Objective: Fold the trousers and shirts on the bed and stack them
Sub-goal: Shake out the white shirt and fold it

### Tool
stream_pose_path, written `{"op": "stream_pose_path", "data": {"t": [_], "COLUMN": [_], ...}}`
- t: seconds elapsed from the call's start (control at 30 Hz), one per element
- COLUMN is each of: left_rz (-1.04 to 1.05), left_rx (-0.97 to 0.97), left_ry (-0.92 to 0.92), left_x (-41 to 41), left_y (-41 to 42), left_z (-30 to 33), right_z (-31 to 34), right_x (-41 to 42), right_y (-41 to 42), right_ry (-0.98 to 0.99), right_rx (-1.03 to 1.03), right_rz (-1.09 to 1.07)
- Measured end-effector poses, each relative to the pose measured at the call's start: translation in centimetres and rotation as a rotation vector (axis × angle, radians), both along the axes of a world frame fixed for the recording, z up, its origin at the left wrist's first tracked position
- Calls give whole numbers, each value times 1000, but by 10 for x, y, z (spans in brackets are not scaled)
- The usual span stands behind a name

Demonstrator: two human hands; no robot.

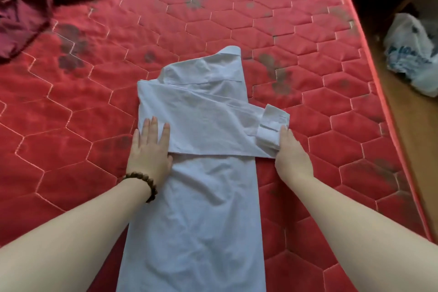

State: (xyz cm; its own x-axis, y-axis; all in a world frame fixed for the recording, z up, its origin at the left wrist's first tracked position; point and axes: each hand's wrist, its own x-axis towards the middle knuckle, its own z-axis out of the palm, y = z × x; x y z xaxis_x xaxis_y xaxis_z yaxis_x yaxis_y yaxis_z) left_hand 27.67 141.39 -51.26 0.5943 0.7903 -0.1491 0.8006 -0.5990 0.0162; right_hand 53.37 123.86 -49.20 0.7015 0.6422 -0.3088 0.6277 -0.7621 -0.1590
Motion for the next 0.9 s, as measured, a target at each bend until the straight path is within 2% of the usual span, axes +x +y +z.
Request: {"op": "stream_pose_path", "data": {"t": [0.07, 0.13, 0.2, 0.3, 0.37, 0.5, 0.67, 0.73, 0.9], "left_rz": [-57, -101, -136, -204, -224, -175, -148, -138, -128], "left_rx": [50, 83, 106, 192, 239, 201, 207, 212, 202], "left_ry": [80, 142, 125, -22, -97, -148, -201, -207, -220], "left_x": [-2, -3, -2, -2, -5, -7, -6, -7, -6], "left_y": [3, 3, 5, 6, 4, -3, -2, -2, -3], "left_z": [-1, -2, -2, -7, -13, -21, -27, -28, -25], "right_z": [-1, 7, 15, 18, 16, 4, -5, -6, 1], "right_x": [-8, -17, -25, -34, -38, -31, -20, -12, 10], "right_y": [5, 17, 40, 87, 115, 147, 147, 144, 131], "right_ry": [-147, -200, -176, -60, -9, 6, -238, -280, -6], "right_rx": [-17, 64, 124, 165, 156, 27, -21, -59, 130], "right_rz": [52, 111, 268, 419, 421, 369, 342, 375, 271]}}
